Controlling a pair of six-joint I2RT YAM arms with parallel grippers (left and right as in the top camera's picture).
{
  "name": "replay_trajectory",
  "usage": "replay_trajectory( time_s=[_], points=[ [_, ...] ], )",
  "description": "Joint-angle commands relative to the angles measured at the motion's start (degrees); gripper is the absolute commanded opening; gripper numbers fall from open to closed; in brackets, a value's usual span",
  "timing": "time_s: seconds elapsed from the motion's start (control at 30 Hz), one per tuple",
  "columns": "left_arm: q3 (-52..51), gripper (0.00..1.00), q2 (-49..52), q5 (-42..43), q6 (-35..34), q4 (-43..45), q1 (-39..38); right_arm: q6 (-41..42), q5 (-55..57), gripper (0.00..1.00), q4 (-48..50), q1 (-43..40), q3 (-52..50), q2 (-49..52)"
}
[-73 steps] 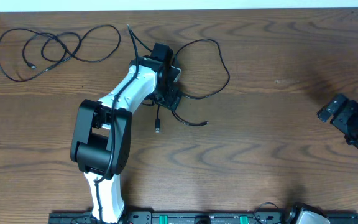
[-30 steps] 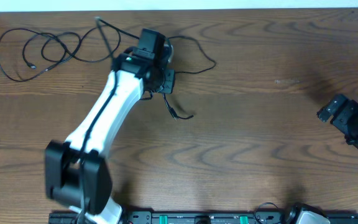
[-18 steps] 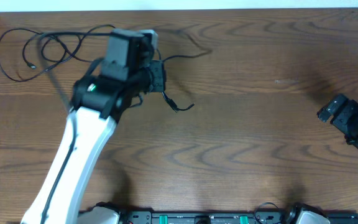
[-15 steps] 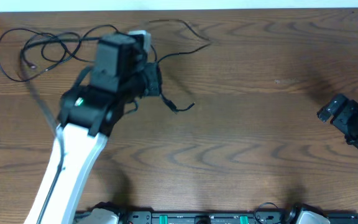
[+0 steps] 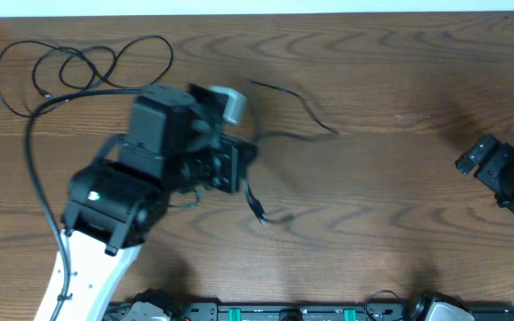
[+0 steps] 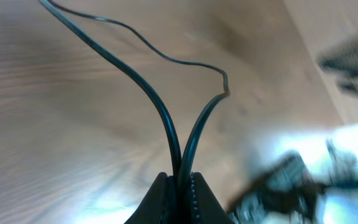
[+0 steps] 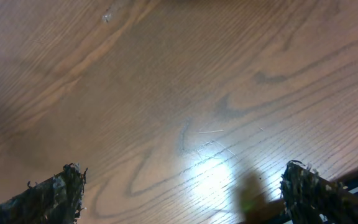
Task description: Untangle cables
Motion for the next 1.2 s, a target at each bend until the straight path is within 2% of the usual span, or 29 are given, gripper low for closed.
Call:
replay_trajectory(
  time_s=[0.0,0.17,0.37,0.53,0.63,0.77,0.97,1.1,1.17],
  points=[
    [-0.2,0.07,1.0,5.0,5.8,-0.1,-5.9,-0.7,0.2,0.99,-0.1,-0.3,0.4,-0.1],
    [-0.2,0.08,1.6,5.0,5.9,-0.1,-14.3,-0.7,0.2,0.99,-0.1,-0.3,0.4,-0.1],
    [-0.3,0.08,1.6,5.0,5.9,-0.7,-20.0,-0.7,0.2,0.99,-0.1,-0.3,0.4,-0.1],
    [-0.5,0.07,1.6,5.0,13.7,-3.0,-26.0,-0.7,0.2,0.99,-0.1,-0.3,0.4,-0.1],
    [-0.5,0.08,1.6,5.0,15.8,-3.9,-28.4,-0.5,0.4,0.99,0.9,-0.3,0.4,-0.1],
    [-0.5,0.07,1.6,4.3,15.8,-3.7,-29.0,6.4,-2.2,0.99,7.3,-0.3,0.4,-0.1],
    [-0.4,0.07,1.6,0.2,15.7,-1.0,-28.7,8.5,-15.1,0.99,1.5,-0.3,0.4,-0.1],
    [-0.4,0.07,1.5,0.2,13.2,3.1,-26.7,0.4,-25.5,0.97,0.7,0.5,0.4,0.1],
    [-0.4,0.07,1.3,0.3,11.8,4.7,-24.4,-3.5,-25.6,0.97,-1.4,1.7,0.4,0.2]
  ],
)
